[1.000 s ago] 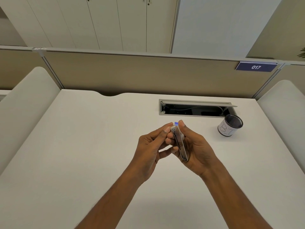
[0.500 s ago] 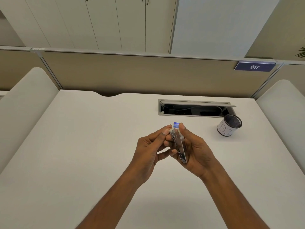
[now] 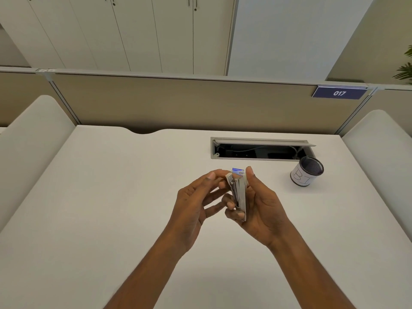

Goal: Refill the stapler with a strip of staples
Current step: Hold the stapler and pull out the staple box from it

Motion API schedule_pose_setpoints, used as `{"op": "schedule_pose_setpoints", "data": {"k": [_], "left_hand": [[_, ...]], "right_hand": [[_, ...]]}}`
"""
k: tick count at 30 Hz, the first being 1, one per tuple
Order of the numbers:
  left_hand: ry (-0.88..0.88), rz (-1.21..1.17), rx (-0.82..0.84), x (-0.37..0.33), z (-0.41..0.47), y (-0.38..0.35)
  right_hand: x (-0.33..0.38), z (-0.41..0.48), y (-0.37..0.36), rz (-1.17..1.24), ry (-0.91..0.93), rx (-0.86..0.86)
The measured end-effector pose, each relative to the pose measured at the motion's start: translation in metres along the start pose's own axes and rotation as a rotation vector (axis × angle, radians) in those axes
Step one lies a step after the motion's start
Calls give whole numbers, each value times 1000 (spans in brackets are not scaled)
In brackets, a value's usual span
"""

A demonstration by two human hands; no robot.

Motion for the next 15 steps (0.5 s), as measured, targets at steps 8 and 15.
{"op": "schedule_pose_setpoints", "data": {"k": [8,15], "left_hand": [[-234,332,-31,-28,-10,-3],[-239,355,-31,-29,-12,-2]], "right_hand": [[9,-5,-3,-66,84,2],[10,-5,-6,-247,106,-83]]}}
Point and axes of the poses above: each hand's wrist, its own z-axis towards the middle knuckle, its own y-axis out of the back of the hand, x = y × z, the point moved 9 cm from there along z, towards the middle knuckle, and after that the axes turned 6 degrees about -z, right-handed, at the moved point
